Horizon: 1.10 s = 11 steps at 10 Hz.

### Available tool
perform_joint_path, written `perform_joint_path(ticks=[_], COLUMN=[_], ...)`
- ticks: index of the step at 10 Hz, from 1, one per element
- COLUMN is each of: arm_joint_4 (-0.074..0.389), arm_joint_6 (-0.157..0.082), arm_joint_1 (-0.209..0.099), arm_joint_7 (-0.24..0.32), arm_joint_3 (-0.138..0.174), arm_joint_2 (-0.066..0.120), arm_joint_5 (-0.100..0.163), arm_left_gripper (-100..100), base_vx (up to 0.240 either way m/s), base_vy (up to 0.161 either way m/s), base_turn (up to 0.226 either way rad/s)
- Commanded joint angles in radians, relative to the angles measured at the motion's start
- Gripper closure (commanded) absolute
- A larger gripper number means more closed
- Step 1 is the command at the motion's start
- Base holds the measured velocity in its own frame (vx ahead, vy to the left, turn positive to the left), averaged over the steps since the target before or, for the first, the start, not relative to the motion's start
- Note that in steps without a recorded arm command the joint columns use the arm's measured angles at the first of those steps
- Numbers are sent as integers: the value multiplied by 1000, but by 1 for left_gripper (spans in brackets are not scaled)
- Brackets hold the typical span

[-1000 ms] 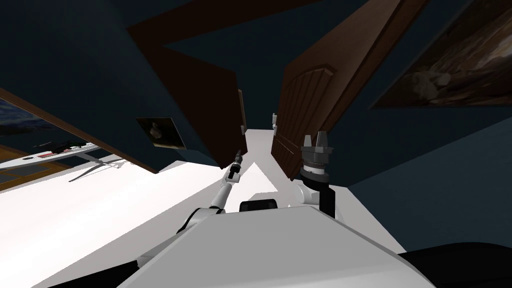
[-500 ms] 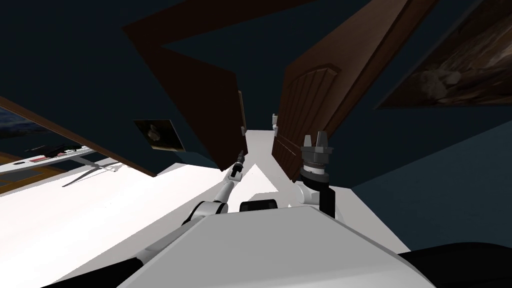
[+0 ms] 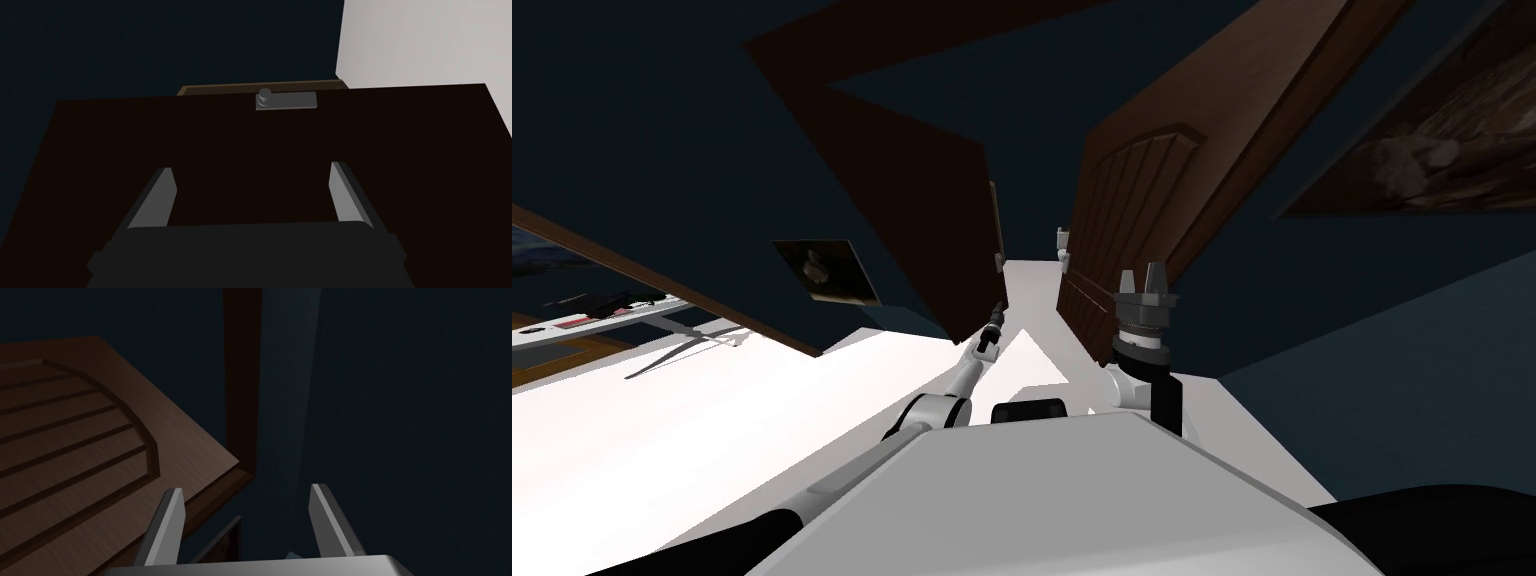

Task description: Push the door open

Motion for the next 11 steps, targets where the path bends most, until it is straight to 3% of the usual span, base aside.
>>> perform_joint_path(ticks=[1, 11], arm_joint_4=[0, -30], arm_joint_6=[0, 1], arm_joint_1=[0, 9], arm_joint_7=[0, -5], arm_joint_3=[0, -80], arm_joint_2=[0, 57], arm_joint_5=[0, 66], arm_left_gripper=[-100, -100], base_vx=[30, 171], base_vy=[26, -1], base_turn=[-9, 34])
